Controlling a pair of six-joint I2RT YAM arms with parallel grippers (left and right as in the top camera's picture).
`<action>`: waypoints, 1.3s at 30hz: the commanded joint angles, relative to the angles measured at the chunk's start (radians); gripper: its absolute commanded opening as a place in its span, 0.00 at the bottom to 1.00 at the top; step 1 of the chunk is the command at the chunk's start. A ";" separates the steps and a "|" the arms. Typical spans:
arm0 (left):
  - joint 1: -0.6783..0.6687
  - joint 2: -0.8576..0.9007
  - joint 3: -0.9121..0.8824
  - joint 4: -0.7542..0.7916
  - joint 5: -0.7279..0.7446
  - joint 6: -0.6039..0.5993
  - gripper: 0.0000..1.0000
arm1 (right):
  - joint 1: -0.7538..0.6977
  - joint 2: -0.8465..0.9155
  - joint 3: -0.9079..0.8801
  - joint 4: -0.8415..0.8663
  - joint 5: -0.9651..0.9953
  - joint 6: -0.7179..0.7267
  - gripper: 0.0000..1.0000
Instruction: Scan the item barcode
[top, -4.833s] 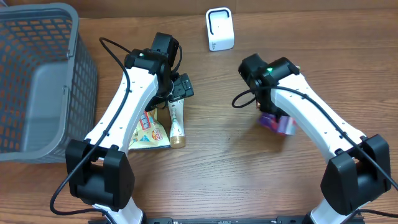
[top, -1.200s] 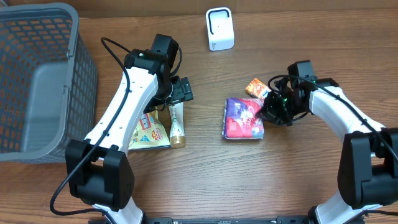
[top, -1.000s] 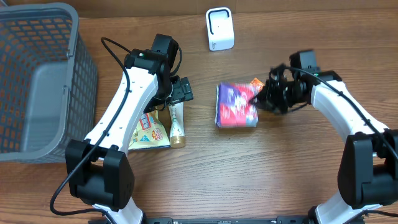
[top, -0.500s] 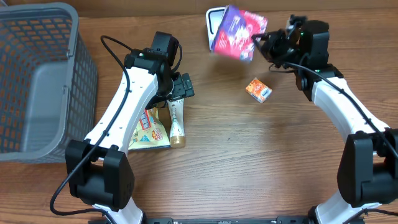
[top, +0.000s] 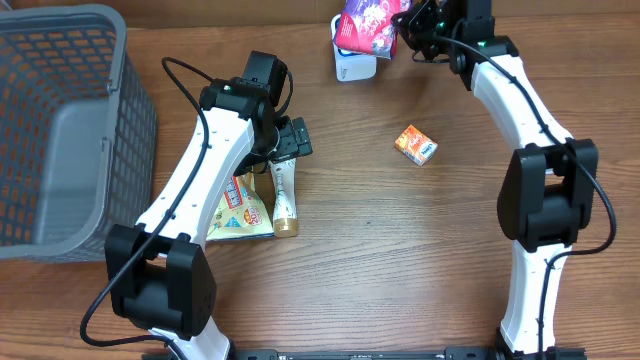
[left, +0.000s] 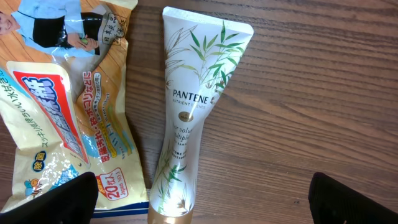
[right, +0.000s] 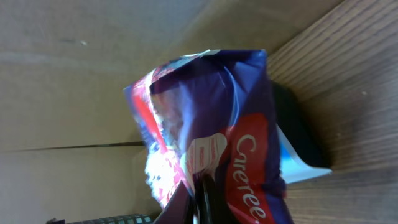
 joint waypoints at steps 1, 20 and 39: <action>-0.006 0.002 -0.005 0.000 0.001 0.020 1.00 | 0.028 0.014 0.047 0.028 -0.020 -0.024 0.04; -0.006 0.002 -0.005 0.000 0.001 0.020 1.00 | -0.063 -0.004 0.314 -0.290 0.032 -0.221 0.04; -0.006 0.002 -0.005 0.000 0.001 0.020 1.00 | -0.227 0.042 0.462 -0.779 0.320 -0.518 0.92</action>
